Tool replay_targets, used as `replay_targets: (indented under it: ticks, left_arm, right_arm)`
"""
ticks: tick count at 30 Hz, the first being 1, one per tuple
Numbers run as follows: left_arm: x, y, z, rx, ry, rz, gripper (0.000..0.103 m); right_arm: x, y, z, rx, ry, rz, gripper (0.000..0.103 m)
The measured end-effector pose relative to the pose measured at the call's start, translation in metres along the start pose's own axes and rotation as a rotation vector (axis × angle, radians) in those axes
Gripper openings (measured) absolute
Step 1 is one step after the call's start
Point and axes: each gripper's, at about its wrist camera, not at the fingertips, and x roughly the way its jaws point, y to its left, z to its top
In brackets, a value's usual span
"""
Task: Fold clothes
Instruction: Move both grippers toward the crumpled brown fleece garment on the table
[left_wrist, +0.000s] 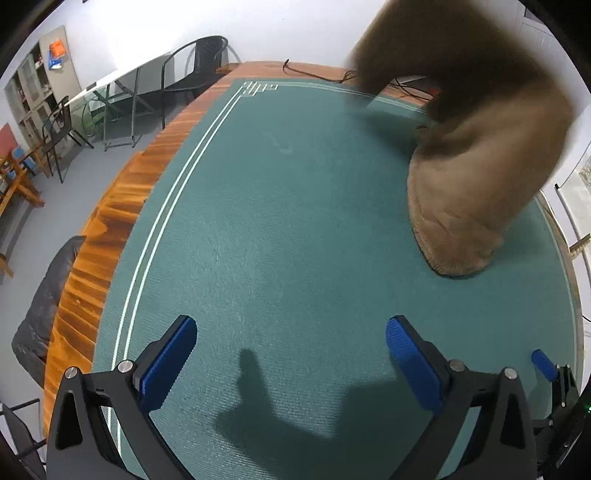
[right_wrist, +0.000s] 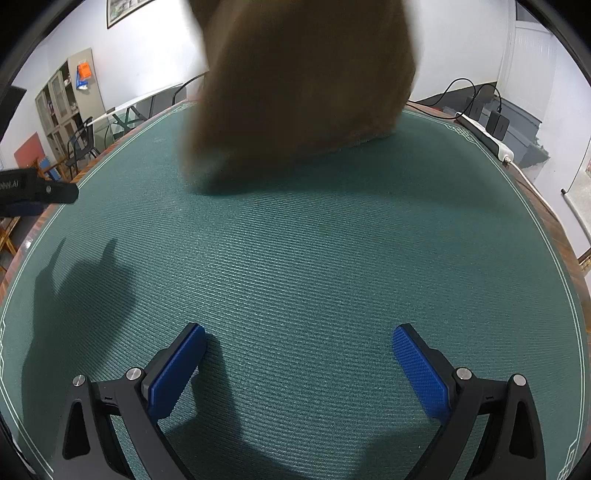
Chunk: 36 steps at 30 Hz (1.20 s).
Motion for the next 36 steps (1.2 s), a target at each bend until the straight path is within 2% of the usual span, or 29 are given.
replay_targets:
  ticks: [5,9,15,20,28,36]
  left_arm:
    - [0.009,0.004,0.018,0.027,0.051,-0.023,0.103]
    - [0.010,-0.005,0.032,0.070,0.031,-0.024,0.103]
    - [-0.014,-0.045,0.033,0.132,-0.067,-0.044,0.103]
    - [-0.032,-0.059,0.058,0.142,-0.125,-0.081,0.103]
    - [-0.038,-0.070,0.078,0.142,-0.139,-0.129,0.103]
    - [-0.031,-0.072,0.080,0.152,-0.128,-0.161,0.103]
  right_arm:
    - [0.000,0.003,0.001,0.004,-0.009,0.001,0.102]
    - [-0.002,0.005,0.000,0.005,-0.010,0.000,0.102]
    - [-0.002,0.003,0.001,0.003,0.001,0.002,0.102]
    - [-0.001,0.004,0.001,0.001,-0.001,0.000,0.102]
    - [-0.001,0.003,0.001,0.003,-0.002,0.002,0.103]
    - [-0.001,0.002,0.002,0.015,0.007,-0.007,0.103]
